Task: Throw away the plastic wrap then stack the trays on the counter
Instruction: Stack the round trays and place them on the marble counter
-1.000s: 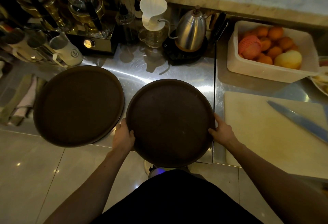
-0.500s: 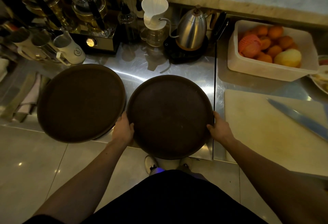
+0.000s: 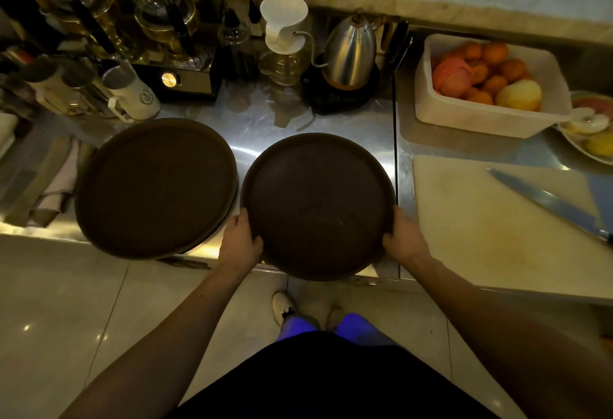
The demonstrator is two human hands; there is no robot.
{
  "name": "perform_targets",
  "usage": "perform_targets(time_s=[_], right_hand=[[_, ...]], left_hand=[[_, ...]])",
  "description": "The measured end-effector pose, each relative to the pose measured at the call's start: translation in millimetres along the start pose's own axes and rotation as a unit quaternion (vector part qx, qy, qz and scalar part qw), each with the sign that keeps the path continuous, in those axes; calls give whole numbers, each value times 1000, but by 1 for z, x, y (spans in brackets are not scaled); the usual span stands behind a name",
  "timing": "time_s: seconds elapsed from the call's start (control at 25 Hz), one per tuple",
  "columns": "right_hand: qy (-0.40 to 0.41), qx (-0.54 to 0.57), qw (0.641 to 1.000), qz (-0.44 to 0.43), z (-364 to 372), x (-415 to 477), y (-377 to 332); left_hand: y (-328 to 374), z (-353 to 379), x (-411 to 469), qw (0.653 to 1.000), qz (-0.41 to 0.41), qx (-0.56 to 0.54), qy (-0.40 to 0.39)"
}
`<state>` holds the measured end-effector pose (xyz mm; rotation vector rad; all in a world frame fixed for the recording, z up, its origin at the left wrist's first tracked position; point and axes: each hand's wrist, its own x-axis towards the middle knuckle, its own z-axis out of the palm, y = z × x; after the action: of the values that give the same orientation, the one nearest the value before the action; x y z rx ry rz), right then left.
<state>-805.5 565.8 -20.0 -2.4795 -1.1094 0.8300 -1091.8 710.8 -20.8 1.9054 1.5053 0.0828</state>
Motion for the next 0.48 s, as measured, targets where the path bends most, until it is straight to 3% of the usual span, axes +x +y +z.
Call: perform_targets(time_s=[0.2,0.48], right_hand=[[42,-57,995,-75,0,-9,-17],[24,-90,961,-261,28,-18,-82]], left_hand=[[4,-8,-29,998,36,-20,47],[-20,-26,-88,985,-22,-20,169]])
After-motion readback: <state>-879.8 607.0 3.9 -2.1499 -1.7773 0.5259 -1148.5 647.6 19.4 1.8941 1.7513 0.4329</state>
